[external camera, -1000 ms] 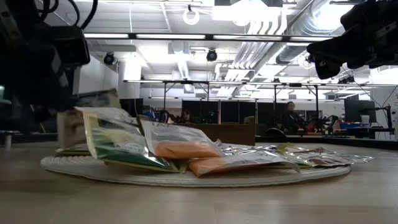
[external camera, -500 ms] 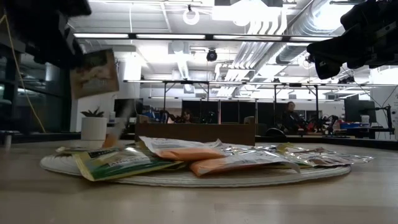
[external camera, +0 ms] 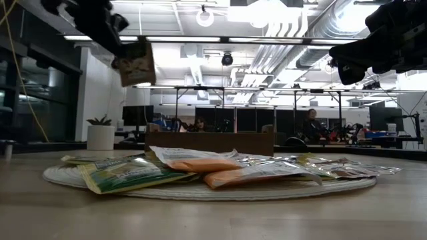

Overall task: Pick & Place Tea
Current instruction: Put the brown tea bag into the left section of the wooden organizer

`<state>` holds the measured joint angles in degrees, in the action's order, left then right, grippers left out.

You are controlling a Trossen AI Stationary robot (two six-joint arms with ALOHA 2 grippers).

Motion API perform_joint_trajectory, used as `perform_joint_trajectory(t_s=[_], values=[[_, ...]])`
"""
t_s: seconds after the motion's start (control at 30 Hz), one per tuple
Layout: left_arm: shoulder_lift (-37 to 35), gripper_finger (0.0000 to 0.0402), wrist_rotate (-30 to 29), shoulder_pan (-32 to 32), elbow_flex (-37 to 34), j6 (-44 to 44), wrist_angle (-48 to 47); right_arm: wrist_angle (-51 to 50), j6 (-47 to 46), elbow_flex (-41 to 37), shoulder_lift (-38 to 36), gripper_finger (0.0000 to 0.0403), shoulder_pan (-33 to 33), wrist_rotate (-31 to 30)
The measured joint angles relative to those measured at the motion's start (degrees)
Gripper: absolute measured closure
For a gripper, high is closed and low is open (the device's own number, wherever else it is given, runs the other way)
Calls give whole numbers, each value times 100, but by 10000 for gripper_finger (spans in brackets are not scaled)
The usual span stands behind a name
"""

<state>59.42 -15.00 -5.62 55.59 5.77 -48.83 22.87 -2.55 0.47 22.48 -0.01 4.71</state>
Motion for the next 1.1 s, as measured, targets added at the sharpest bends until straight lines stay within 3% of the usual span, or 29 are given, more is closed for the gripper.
perform_joint_trajectory(t_s=[0.37,0.73,1.1], values=[[1463,401,685,1245,697,1469,417,2,-1,-1,0,391,2,-1],[2332,401,1342,1999,750,1436,926,2,-1,-1,0,391,0,0],[2417,401,1528,2341,589,1323,1016,2,0,0,0,391,0,-1]])
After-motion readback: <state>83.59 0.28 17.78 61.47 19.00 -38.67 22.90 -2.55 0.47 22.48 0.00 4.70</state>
